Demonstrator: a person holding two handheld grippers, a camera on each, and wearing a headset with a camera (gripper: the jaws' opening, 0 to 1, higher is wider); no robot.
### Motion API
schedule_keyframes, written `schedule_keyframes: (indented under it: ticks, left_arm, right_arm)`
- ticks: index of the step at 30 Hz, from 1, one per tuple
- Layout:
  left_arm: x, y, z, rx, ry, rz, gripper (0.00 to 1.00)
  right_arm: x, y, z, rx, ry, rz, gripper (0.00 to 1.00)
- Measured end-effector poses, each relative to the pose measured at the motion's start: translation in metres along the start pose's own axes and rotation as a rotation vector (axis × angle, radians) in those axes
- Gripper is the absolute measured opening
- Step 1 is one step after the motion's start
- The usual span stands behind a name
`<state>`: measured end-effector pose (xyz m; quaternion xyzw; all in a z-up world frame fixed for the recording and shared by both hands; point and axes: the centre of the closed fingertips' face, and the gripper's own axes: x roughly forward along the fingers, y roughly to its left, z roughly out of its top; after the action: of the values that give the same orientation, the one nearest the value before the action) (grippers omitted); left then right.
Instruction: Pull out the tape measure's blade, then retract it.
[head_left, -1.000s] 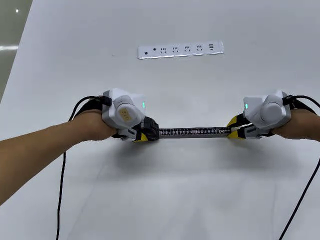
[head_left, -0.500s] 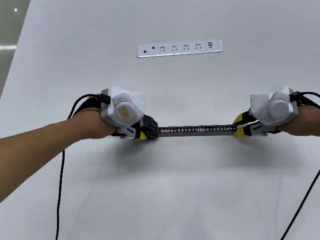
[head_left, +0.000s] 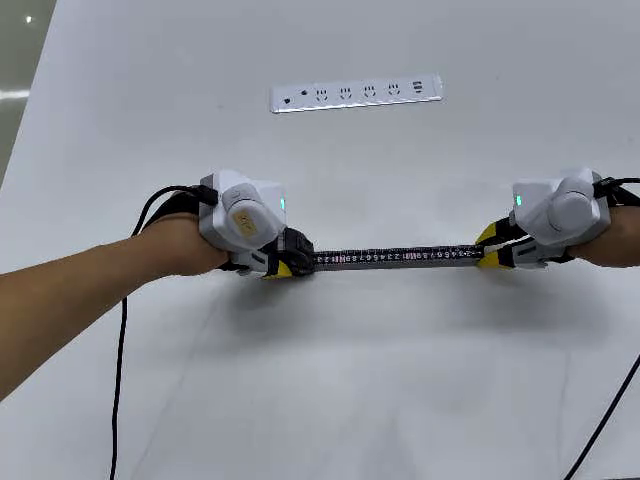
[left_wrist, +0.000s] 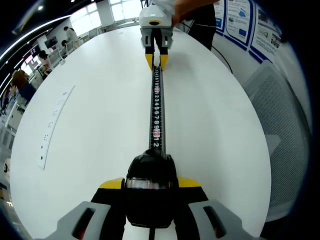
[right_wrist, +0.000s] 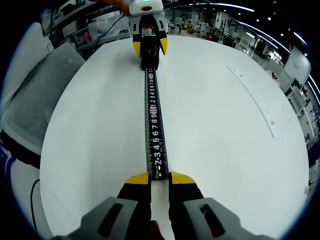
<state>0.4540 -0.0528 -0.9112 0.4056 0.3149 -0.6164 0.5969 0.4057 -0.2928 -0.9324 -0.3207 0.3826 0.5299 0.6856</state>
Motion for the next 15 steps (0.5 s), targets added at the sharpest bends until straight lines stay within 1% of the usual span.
schedule_keyframes:
  ticks: [7,9,15]
  left_arm:
    - [0.0012,-0.0001,0.0001,0.005,-0.001,0.003,0.34]
    - [0.001,0.0,0.0004,0.0,-0.007,0.003,0.34]
    - [0.0012,0.0005,0.0006,-0.003,-0.012,0.001,0.35]
  right_arm:
    - [0.0001,0.0014,0.0009,-0.004,0.009,-0.002,0.12]
    - [0.0003,0.0017,0.0015,-0.001,0.01,-0.004,0.12]
    - [0.001,0.0022,0.0028,-0.029,0.028,-0.004,0.13]
